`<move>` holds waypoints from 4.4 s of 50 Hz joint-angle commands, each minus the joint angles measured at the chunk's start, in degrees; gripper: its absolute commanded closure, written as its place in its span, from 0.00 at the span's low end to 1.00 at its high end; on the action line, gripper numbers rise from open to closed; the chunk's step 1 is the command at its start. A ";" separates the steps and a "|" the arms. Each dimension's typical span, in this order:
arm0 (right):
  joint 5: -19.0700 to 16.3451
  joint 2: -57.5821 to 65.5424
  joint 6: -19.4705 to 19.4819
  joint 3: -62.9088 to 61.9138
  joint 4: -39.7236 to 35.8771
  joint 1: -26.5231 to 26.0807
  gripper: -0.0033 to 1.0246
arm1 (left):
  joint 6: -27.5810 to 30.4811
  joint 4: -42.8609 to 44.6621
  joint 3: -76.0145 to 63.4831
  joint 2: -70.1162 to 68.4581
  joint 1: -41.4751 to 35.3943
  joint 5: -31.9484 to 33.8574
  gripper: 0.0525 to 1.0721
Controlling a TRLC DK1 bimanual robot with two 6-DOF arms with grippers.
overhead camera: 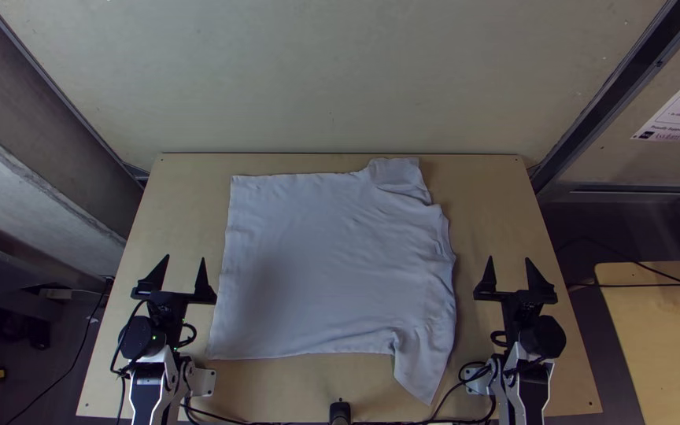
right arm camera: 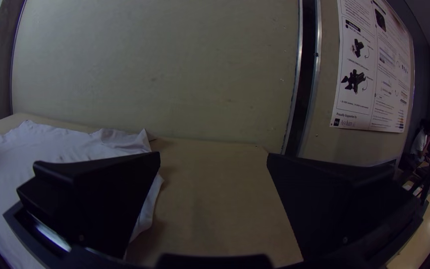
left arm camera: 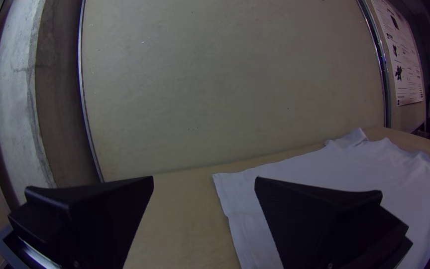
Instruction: Fold the t-shirt
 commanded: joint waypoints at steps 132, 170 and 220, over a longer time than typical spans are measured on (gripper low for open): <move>4.41 80.26 6.44 81.69 -11.81 9.12 0.04 | -15.29 -8.49 74.64 75.20 0.55 -5.56 0.04; 4.41 104.43 13.91 97.77 -23.06 11.84 0.04 | -22.94 -32.04 103.47 116.25 -3.93 -6.09 0.06; 3.45 116.73 22.08 108.67 -31.41 14.39 0.04 | -21.45 -34.15 107.08 128.47 -6.48 -14.96 0.97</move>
